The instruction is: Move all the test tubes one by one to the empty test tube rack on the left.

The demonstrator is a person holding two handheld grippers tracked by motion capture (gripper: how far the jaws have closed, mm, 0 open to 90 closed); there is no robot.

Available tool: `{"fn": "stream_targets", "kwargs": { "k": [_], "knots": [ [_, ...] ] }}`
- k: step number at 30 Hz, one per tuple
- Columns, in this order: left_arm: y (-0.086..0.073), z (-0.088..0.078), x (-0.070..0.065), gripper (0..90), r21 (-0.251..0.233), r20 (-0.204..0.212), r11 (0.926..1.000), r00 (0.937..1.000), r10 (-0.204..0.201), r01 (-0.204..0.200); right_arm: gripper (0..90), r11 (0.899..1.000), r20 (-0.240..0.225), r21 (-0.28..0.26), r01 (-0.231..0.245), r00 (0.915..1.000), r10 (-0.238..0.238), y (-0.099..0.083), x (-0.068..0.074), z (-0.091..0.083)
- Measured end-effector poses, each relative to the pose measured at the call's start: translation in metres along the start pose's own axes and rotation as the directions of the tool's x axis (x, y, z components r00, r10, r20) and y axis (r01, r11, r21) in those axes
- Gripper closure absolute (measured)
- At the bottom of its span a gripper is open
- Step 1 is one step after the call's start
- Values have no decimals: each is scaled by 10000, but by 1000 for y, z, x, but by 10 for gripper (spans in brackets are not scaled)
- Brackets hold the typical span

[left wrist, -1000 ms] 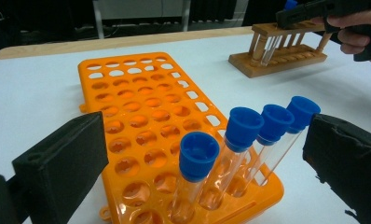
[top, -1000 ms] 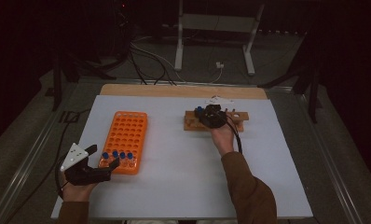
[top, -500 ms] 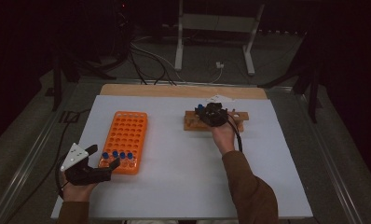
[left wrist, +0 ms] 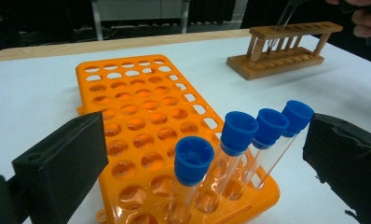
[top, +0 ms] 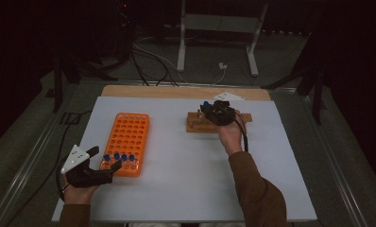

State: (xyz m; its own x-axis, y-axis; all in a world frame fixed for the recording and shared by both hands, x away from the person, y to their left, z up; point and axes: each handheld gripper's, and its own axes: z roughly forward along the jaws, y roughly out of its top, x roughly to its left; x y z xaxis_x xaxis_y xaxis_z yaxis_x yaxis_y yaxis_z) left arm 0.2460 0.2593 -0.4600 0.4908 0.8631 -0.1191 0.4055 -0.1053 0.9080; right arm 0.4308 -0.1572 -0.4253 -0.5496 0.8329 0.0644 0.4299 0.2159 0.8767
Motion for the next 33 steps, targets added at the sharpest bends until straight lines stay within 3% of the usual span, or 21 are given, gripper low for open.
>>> {"fn": "stream_targets", "kwargs": {
  "k": [8,21,27,33],
  "knots": [
    [1,-1,0,5,-55,-22,10000,10000,-27,27,774,9992,-38,-328,232,9997,-233,13,2,-13],
    [12,-5,-5,5,-241,-25,9997,10000,-24,23,774,9981,-388,-460,402,9984,-420,16,9,-28],
    [23,-3,-15,5,-352,139,9992,9997,216,-211,773,9982,-1033,-517,310,9940,-363,17,18,-34],
    [34,4,-24,6,-446,393,9979,9980,492,-474,773,9980,-1722,-267,581,9831,-618,18,36,-34]
  ]
}}
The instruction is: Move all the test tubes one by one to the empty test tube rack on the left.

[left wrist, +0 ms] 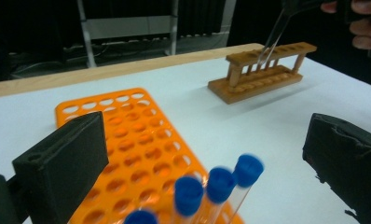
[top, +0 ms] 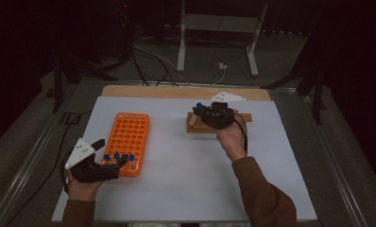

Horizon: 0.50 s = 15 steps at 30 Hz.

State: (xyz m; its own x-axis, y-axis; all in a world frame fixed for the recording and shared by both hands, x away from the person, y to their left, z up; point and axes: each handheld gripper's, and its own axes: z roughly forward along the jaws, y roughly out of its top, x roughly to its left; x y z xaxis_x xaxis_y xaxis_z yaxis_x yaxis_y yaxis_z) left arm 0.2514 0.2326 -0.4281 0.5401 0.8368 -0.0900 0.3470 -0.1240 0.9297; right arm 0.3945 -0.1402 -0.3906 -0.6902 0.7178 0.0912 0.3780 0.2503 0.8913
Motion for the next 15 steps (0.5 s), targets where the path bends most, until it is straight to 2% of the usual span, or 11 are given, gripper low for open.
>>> {"fn": "stream_targets", "kwargs": {
  "k": [7,10,15],
  "knots": [
    [11,12,-10,10,6,307,9997,9992,255,-256,773,9996,-857,188,196,9962,-180,4,23,6],
    [14,17,-14,10,95,414,9992,9984,383,-387,773,9989,-1150,254,397,9927,-365,6,33,8],
    [19,25,-21,10,163,490,9980,9970,596,-605,772,9988,-1708,275,414,9846,-361,10,46,11]
  ]
}}
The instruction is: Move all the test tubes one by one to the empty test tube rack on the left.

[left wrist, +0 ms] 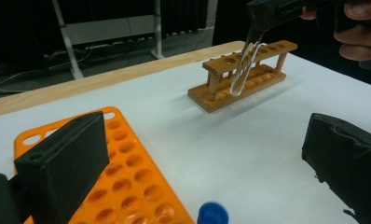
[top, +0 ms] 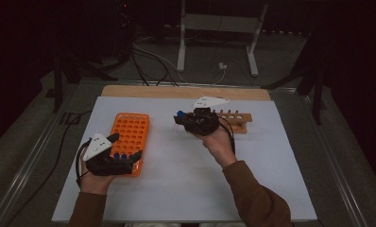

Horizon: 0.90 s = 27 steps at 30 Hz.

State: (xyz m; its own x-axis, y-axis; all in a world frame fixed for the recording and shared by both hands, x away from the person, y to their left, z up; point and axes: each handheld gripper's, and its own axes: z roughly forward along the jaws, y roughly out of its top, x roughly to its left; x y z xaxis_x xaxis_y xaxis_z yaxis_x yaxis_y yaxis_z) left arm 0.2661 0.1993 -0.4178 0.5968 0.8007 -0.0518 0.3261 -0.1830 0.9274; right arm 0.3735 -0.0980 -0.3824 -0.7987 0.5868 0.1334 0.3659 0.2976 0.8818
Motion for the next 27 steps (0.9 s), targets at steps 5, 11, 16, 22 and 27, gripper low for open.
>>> {"fn": "stream_targets", "kwargs": {
  "k": [5,11,16,22,27],
  "knots": [
    [6,7,-5,13,176,71,9998,10000,61,-62,772,9998,-420,43,201,9989,-199,4,13,4],
    [14,14,-11,53,207,50,9997,9999,106,-107,772,9993,-950,100,366,9948,-355,8,29,9],
    [20,24,-22,127,286,-42,9986,9990,441,-439,772,9984,-1365,152,542,9893,-516,12,42,13],
    [25,33,-27,408,259,344,9974,9972,657,-666,771,9960,-1735,204,867,9814,-819,14,55,15],
    [26,35,-28,619,340,608,9959,9948,822,-844,771,9956,-1976,205,915,9765,-857,15,59,16]
  ]
}}
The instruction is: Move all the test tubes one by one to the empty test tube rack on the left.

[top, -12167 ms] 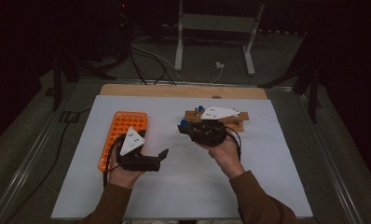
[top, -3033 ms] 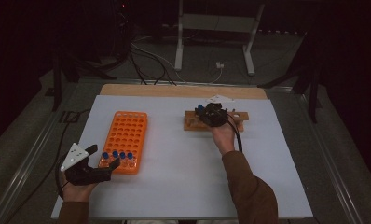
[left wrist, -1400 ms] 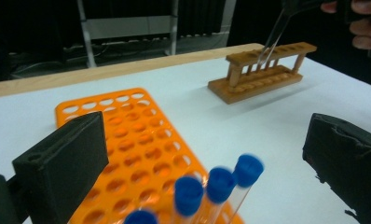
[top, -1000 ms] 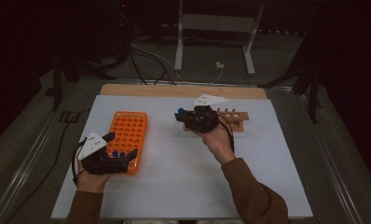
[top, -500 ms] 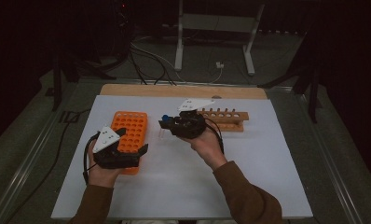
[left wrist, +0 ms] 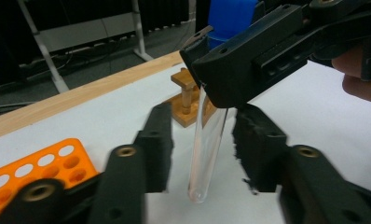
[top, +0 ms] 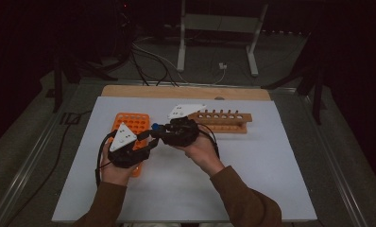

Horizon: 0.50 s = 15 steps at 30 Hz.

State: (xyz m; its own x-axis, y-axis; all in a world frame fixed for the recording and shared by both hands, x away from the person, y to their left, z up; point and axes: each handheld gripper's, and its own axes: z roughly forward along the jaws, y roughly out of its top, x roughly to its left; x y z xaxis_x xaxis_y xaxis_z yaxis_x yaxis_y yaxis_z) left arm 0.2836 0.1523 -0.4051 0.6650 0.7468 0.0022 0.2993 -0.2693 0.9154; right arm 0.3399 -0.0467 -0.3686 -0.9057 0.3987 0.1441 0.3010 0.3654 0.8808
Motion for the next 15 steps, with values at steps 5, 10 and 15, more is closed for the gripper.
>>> {"fn": "stream_targets", "kwargs": {
  "k": [5,10,15],
  "knots": [
    [0,0,-1,685,-30,61,9999,9999,127,-126,771,10000,-167,30,-75,9998,75,0,0,1],
    [0,0,-1,732,-28,119,9998,9997,218,-218,772,9999,-258,88,-97,9996,100,-1,0,2],
    [0,-1,-2,772,-19,215,9994,9991,355,-354,766,9999,-351,88,-97,9993,100,-1,0,2]
  ]
}}
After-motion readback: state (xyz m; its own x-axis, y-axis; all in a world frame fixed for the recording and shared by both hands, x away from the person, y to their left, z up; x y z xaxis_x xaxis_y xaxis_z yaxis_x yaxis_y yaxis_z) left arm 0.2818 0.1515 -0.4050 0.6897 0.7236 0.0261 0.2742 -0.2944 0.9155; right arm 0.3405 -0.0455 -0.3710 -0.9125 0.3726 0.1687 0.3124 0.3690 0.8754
